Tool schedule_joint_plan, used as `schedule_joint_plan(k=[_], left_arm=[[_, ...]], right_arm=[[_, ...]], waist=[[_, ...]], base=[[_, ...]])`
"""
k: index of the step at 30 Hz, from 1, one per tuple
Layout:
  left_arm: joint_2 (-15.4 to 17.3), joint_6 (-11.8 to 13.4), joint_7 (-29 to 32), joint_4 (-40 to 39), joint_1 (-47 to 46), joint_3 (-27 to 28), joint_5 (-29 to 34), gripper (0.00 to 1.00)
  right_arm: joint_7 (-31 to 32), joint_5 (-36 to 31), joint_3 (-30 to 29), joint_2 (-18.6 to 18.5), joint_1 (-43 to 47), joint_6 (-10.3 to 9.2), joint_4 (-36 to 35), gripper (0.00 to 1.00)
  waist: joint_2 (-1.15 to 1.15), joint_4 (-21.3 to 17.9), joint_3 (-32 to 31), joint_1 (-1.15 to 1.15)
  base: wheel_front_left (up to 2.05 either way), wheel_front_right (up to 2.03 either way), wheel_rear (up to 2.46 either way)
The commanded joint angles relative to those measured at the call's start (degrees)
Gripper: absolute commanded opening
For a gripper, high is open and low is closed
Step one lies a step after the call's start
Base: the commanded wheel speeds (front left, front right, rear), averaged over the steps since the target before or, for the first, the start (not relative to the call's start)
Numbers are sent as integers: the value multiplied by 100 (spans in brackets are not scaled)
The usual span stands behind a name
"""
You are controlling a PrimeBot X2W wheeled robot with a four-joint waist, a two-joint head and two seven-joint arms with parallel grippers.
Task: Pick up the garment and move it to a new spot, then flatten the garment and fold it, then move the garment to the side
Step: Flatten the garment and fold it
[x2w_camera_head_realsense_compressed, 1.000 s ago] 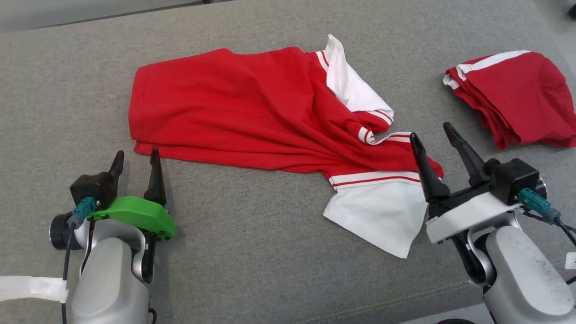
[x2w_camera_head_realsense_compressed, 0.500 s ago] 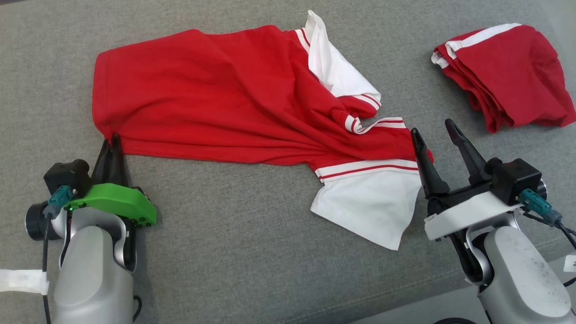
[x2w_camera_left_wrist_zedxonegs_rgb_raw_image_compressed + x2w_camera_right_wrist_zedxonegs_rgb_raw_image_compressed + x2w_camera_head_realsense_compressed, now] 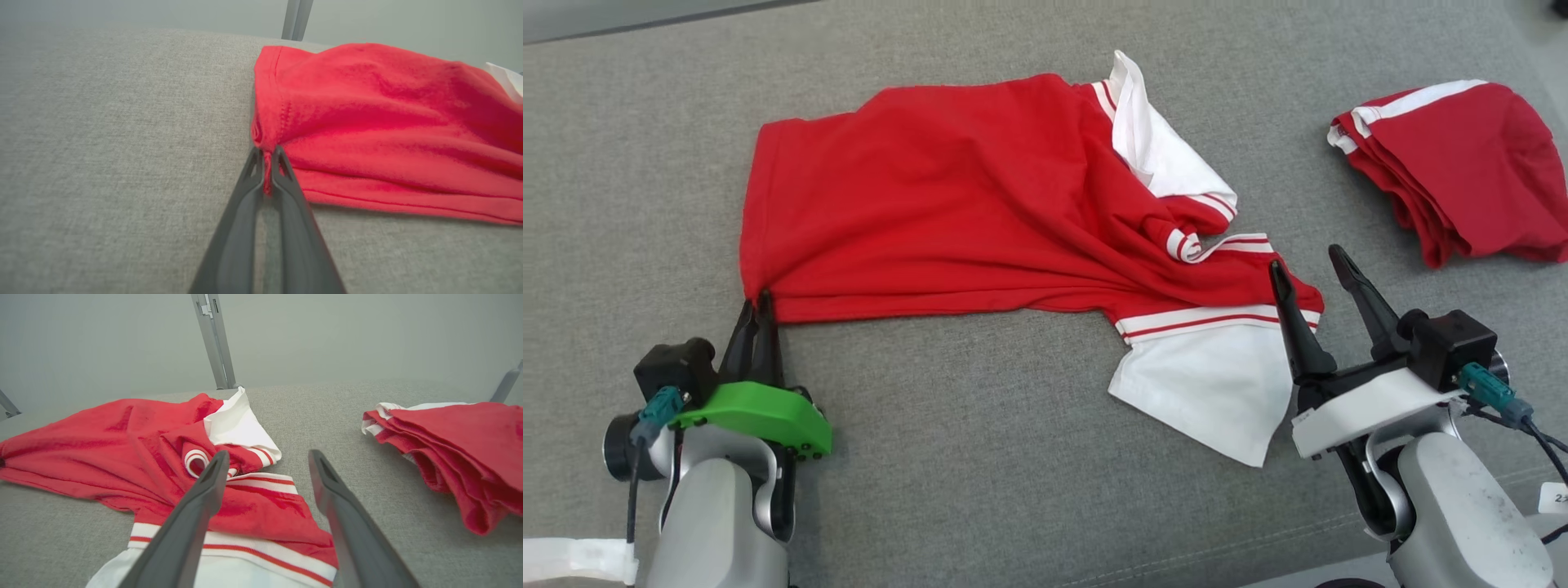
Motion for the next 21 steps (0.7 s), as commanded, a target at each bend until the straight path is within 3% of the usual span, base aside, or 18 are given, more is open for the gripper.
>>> schedule_joint_plan(k=[1, 9, 10, 12, 13, 21], left_arm=[[5, -15, 2, -91, 251, -108, -44, 0], [8, -26, 2, -336, 970, -789, -589, 0], [8, -26, 2, -328, 1039, -838, -632, 8], [7, -24, 2, -261, 1116, -920, -745, 84], [6, -23, 2, -251, 1122, -968, -764, 100], [2, -23, 2, -474, 869, -1036, -761, 100]], right_arm=[[-1, 62, -26, 37, 160, -9, 69, 100], [-2, 128, -33, 105, 393, -9, 269, 100], [-1, 126, -21, 115, 417, -9, 298, 100], [-1, 127, 17, 128, 414, -9, 335, 100], [-1, 131, 26, 130, 401, -9, 350, 100], [-1, 168, 34, 52, 334, -9, 372, 100]], waist=[[0, 257, -345, 0], [0, 706, -780, 0], [0, 749, -794, 0], [0, 800, -795, 0], [0, 816, -791, 0], [0, 759, -663, 0]], base=[[0, 0, 0], [0, 0, 0], [0, 0, 0], [0, 0, 0], [0, 0, 0], [0, 0, 0]])
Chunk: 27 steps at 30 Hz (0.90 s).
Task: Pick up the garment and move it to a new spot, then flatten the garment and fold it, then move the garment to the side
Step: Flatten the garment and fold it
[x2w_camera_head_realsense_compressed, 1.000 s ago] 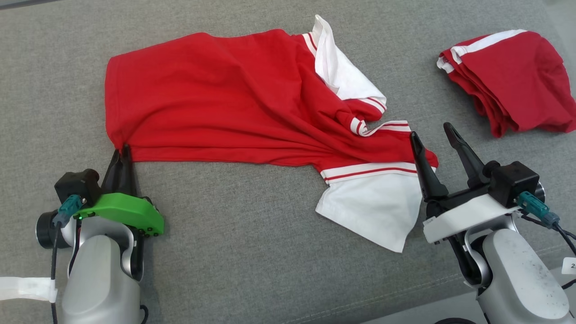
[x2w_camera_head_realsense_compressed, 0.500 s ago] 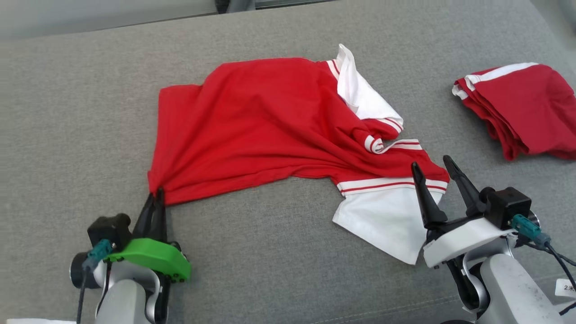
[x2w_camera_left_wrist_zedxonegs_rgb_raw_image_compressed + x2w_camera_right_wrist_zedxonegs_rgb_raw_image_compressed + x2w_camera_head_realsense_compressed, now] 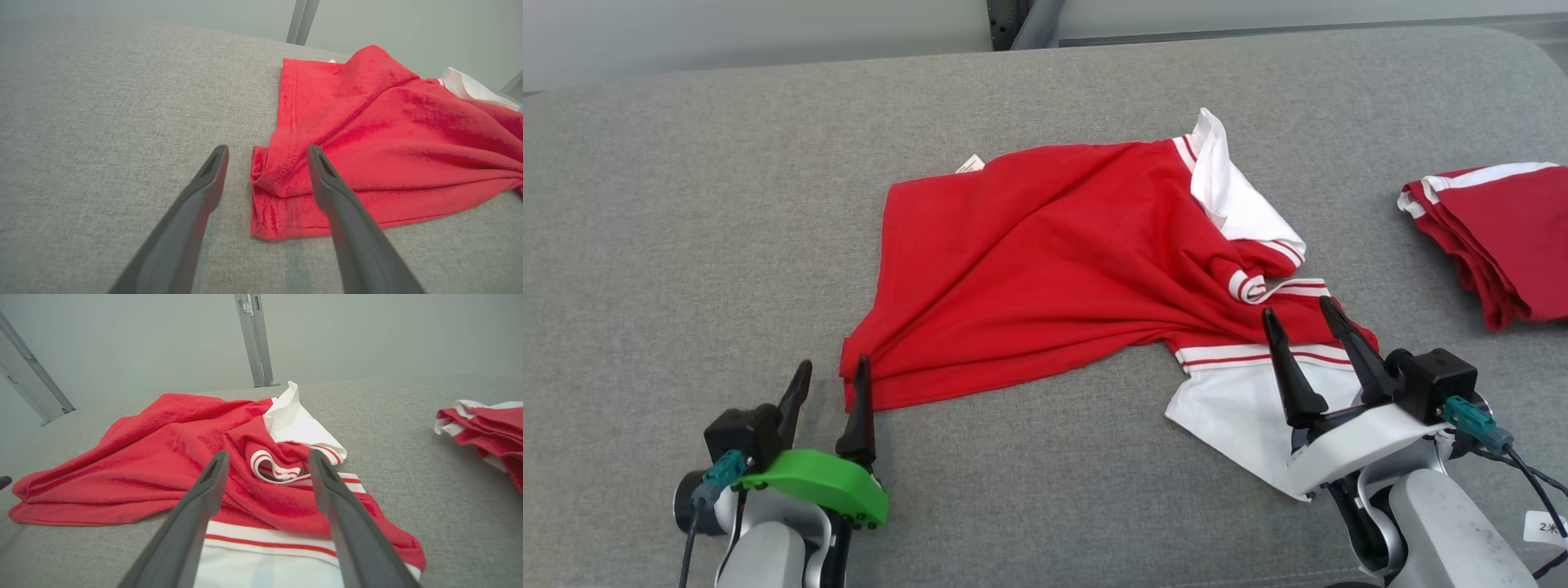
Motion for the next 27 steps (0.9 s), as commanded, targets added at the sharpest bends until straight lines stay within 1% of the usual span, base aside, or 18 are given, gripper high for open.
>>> schedule_joint_plan(k=[1, 6, 11, 14, 15, 16, 17, 22, 27], left_arm=[[14, -11, 2, -49, -168, -1, 50, 100], [72, -12, 2, 196, -414, -117, 82, 100], [110, 24, 2, 746, -709, 8, 196, 100], [98, 23, 2, 846, -782, 63, 248, 100], [91, 17, 2, 852, -801, 66, 253, 50], [85, 11, 2, 849, -816, 65, 254, 2], [78, 4, 2, 875, -821, 55, 225, 0], [85, -9, 2, 469, -955, 105, 270, 0], [153, -14, 1, 441, -1244, 94, 296, 0]], right_arm=[[-1, 22, -4, -37, -10, -9, 17, 100], [-1, 46, 32, -10, -60, -9, 43, 100], [-1, 51, 33, 13, -108, -9, 21, 100], [-1, 61, 10, 13, -108, -9, -8, 100], [-1, 62, 5, 13, -103, -9, -20, 100], [-1, 61, -3, 14, -97, -9, -32, 100], [-1, 60, -10, 15, -92, -9, -36, 100], [-1, 33, -15, 34, -166, -9, -93, 100], [-1, 34, 53, 39, -243, -9, -95, 100]], waist=[[0, -70, 52, 0], [0, -242, 131, 0], [0, -398, 199, 0], [0, -444, 233, 0], [0, -453, 243, 0], [0, -459, 253, 0], [0, -464, 263, 0], [0, -475, 376, 0], [0, -552, 501, 0]], base=[[0, 0, 0], [0, 0, 0], [0, 0, 0], [0, 0, 0], [0, 0, 0], [0, 0, 0], [0, 0, 0], [0, 0, 0], [0, 0, 0]])
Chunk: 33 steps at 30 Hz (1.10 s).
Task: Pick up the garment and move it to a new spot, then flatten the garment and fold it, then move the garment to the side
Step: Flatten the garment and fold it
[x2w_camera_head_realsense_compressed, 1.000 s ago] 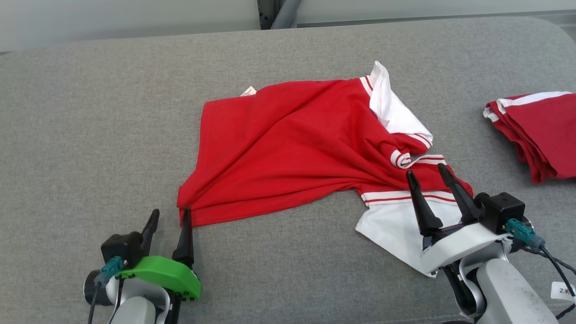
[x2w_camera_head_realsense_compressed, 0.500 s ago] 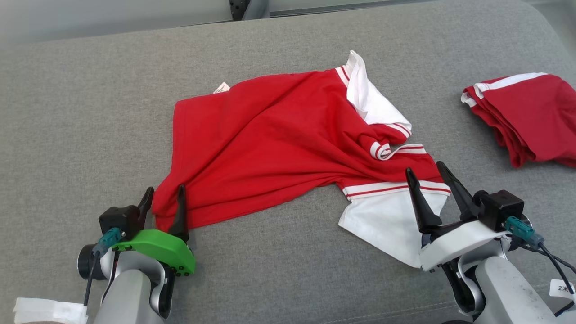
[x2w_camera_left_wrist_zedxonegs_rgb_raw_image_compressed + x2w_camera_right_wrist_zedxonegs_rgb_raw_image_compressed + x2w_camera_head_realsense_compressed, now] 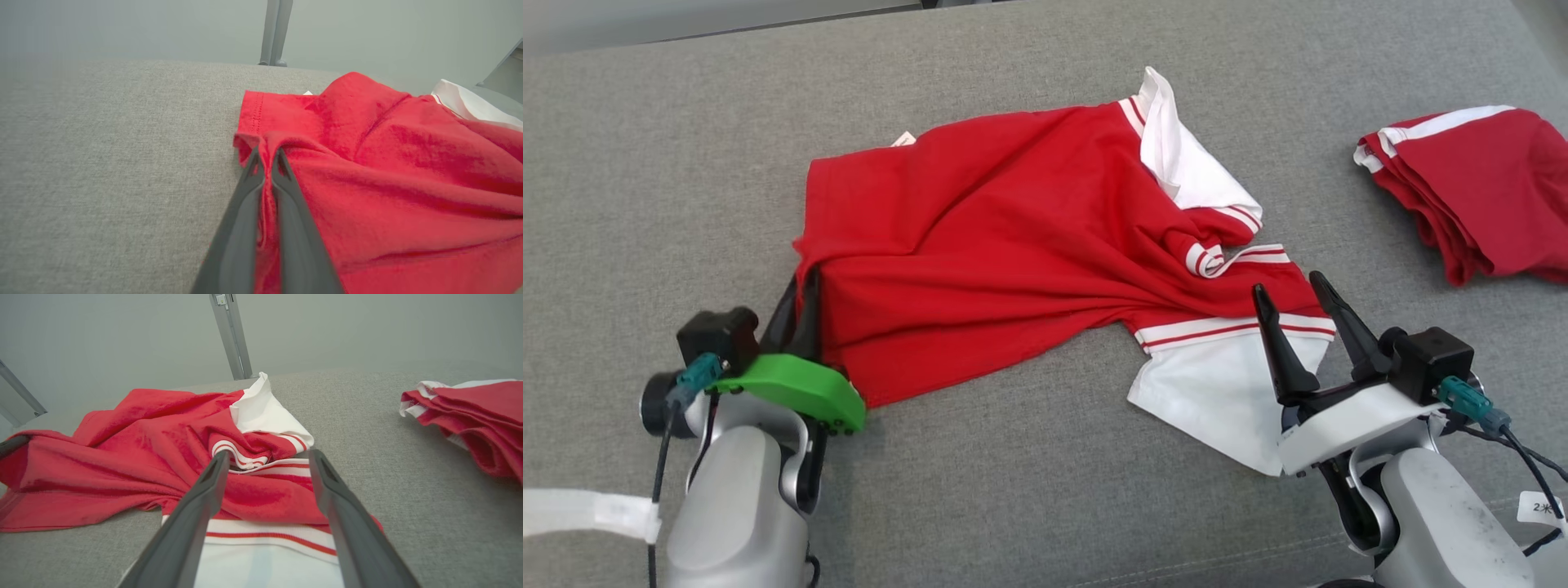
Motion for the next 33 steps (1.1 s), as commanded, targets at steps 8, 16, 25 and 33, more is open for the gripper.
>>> schedule_joint_plan(k=[8, 16, 25, 33], left_arm=[[247, 125, 1, 476, -818, 247, 229, 100], [155, 243, 2, 285, -172, 677, 343, 100], [-68, 218, 2, -738, 1511, 926, 502, 100], [-105, 197, 1, -1339, 2542, 869, 468, 100]], right_arm=[[-1, -47, -59, 74, -100, -9, 49, 100], [-1, -222, -220, 192, 163, -9, 66, 100], [-1, -378, -453, 348, 714, -9, 94, 100], [-1, -466, -543, 463, 1156, -9, 134, 100]], waist=[[0, -279, 100, 0], [0, -268, -417, 0], [0, 100, -1122, 0], [0, 256, -1536, 0]], base=[[0, 0, 0], [0, 0, 0], [0, 0, 0], [0, 0, 0]])
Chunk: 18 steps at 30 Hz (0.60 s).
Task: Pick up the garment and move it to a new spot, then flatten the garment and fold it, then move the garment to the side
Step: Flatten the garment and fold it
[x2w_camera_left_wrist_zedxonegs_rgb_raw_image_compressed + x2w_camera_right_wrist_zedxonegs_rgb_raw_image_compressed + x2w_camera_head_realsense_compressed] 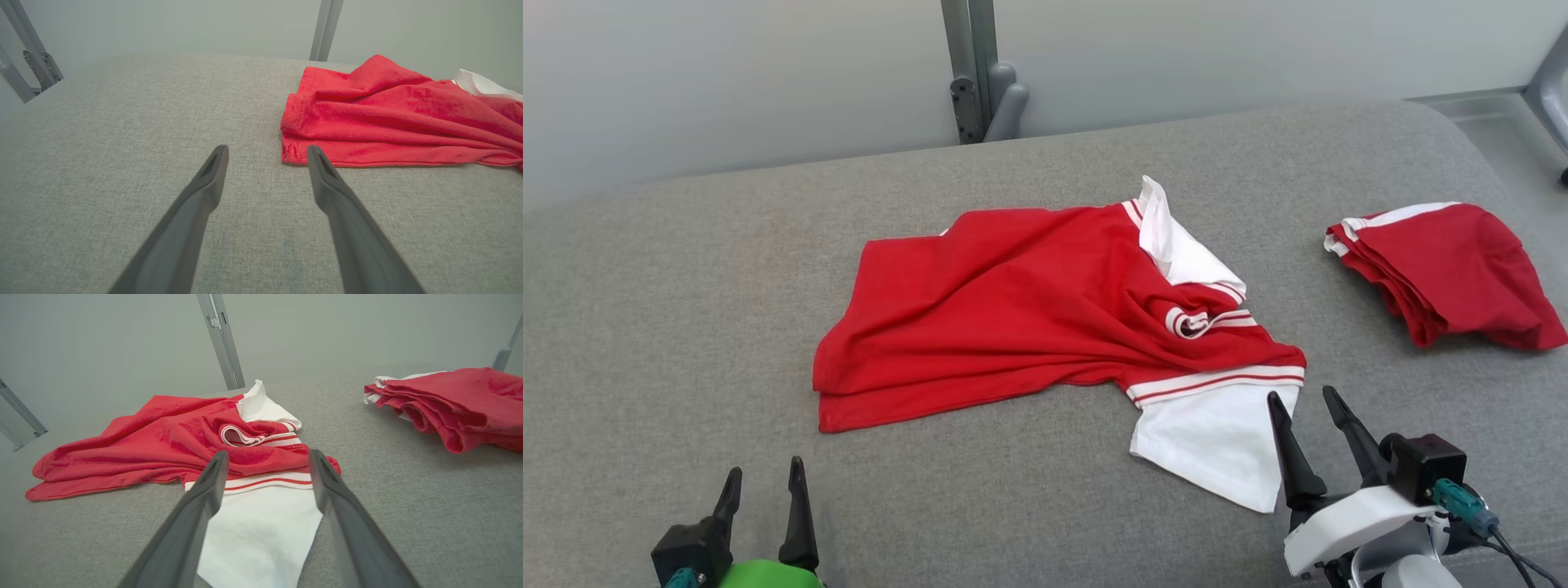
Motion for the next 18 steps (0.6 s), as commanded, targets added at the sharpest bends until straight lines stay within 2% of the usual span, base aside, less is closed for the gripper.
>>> schedule_joint_plan(k=[1, 11, 18], left_arm=[[1, 31, 2, -122, 198, -37, -31, 100], [1, 206, 2, -356, 487, -238, -140, 100], [2, 133, 2, -234, 263, -431, -260, 100]], right_arm=[[-1, -60, -41, 8, 141, -9, 6, 100], [-1, -122, -153, 65, 398, -9, -18, 100], [-1, -136, 3, 79, 337, -9, 266, 100]], waist=[[0, 171, -262, 0], [0, 178, -353, 0], [0, 145, -99, 0]], base=[[0, 0, 0], [0, 0, 0], [0, 0, 0]])
